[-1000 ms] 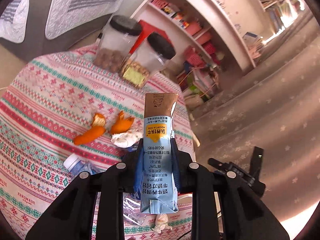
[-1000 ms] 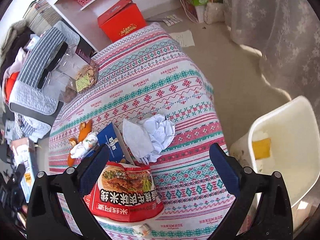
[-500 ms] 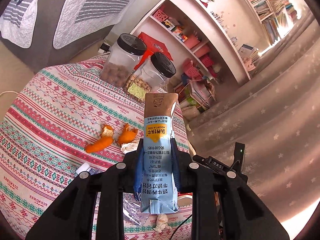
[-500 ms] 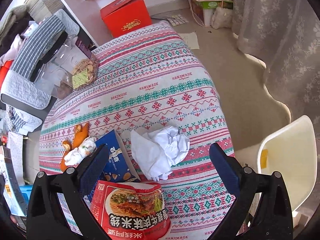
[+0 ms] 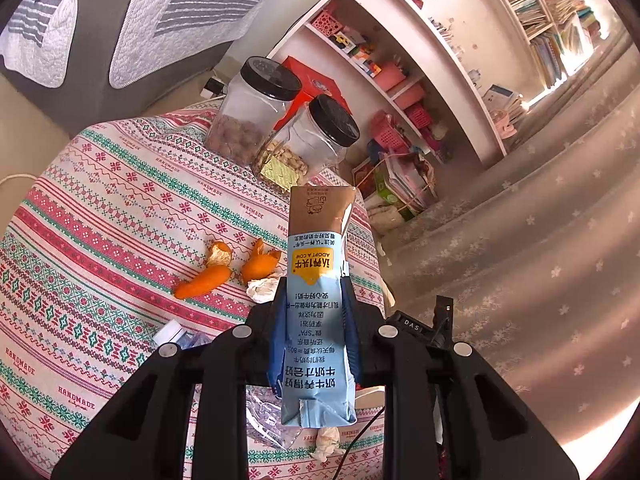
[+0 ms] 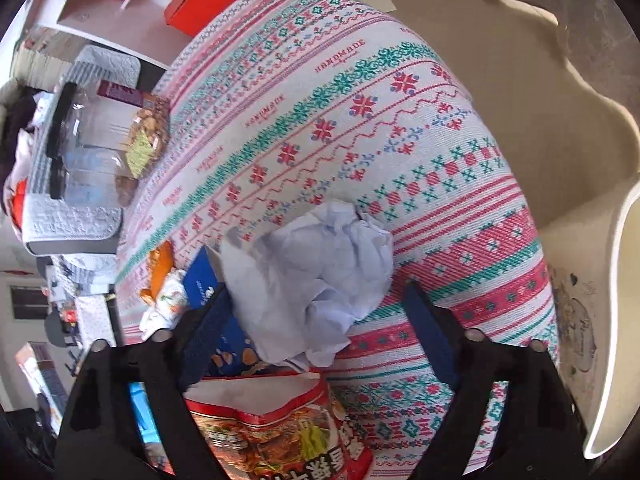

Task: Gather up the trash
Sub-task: 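Grasp the crumpled white tissue with the right gripper while the left gripper holds the carton, then drop the tissue into the white bin while the left gripper drops the milk carton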

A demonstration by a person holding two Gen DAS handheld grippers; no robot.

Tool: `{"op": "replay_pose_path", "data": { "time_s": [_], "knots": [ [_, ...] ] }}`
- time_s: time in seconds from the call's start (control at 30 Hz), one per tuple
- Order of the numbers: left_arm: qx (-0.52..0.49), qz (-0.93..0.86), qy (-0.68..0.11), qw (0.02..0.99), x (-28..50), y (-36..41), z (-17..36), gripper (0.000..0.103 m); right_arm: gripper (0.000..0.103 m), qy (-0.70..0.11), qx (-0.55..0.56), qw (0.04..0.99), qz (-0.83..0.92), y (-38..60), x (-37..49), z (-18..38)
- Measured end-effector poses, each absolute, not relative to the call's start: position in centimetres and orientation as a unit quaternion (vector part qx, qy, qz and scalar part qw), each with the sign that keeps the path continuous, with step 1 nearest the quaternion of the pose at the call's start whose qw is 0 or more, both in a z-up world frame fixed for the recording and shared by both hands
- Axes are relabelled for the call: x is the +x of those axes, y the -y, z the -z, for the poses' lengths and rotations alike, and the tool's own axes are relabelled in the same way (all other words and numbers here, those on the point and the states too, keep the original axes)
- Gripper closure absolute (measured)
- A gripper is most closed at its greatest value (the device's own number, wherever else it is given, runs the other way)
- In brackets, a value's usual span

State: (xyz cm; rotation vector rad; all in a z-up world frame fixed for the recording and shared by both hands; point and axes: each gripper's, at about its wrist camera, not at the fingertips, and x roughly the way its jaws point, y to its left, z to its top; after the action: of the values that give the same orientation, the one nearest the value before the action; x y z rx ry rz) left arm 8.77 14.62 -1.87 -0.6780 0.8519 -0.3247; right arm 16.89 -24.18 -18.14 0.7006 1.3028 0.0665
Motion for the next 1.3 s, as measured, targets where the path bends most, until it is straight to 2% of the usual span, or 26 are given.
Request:
{"op": "replay_pose_path", "data": {
  "time_s": [0.17,0.27,0.97,1.3],
  "knots": [
    [-0.313,0.145,-0.409,0.845,9.2,-14.3,2.2,0.078,0.052,-0.582,0.289,0.759,-0.035,22.9,16.8,16.6],
    [-0.315,0.139,-0.41,0.845,9.4,-14.3,2.4,0.078,0.054,-0.569,0.277,0.774,-0.039,22.6,16.7,15.2],
    [-0.31,0.147,-0.403,0.848,9.1,-12.6,1.9,0.078,0.053,-0.451,0.263,0.847,-0.099,23.5,10.5,3.9],
    [-0.297,0.162,-0.398,0.853,8.5,-10.7,1.1,0.078,0.052,-0.411,0.247,0.874,-0.078,27.5,5.6,1.2]
  ]
}}
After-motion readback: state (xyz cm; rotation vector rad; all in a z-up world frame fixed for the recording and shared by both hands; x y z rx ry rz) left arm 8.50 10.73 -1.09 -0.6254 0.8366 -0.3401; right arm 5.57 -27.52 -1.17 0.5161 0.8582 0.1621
